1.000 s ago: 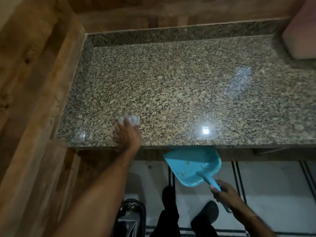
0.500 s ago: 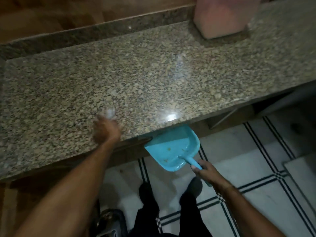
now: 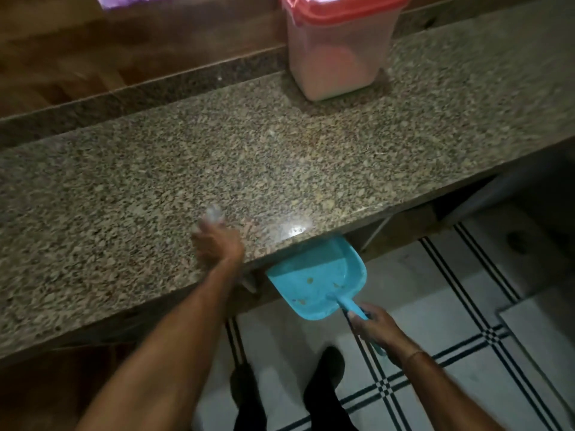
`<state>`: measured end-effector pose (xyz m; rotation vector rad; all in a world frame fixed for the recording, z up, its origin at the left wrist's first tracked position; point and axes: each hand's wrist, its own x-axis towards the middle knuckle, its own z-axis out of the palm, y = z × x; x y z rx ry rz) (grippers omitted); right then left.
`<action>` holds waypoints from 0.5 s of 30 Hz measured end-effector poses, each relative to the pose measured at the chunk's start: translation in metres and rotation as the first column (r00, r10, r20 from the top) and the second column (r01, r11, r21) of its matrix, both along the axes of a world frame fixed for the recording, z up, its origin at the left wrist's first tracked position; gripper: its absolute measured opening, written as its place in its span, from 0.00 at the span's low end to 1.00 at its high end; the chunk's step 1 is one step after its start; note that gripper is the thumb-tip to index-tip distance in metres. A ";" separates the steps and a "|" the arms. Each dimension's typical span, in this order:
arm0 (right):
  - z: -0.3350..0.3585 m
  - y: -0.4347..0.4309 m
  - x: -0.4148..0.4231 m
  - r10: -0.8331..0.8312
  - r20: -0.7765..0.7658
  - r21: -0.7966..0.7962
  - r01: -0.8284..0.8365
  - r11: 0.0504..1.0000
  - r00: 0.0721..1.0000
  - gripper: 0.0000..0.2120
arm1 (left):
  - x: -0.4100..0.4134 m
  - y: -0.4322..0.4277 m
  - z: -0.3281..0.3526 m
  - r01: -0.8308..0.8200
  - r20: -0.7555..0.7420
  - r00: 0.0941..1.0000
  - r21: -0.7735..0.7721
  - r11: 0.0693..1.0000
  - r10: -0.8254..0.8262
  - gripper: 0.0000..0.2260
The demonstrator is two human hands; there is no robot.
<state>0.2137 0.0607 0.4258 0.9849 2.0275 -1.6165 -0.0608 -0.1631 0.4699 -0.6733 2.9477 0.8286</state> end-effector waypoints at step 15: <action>0.007 0.077 -0.014 -0.056 0.003 -0.049 0.056 0.997 0.998 0.08 | 0.025 0.182 -0.009 0.566 -0.023 0.823 0.100 0.818 -0.567 0.09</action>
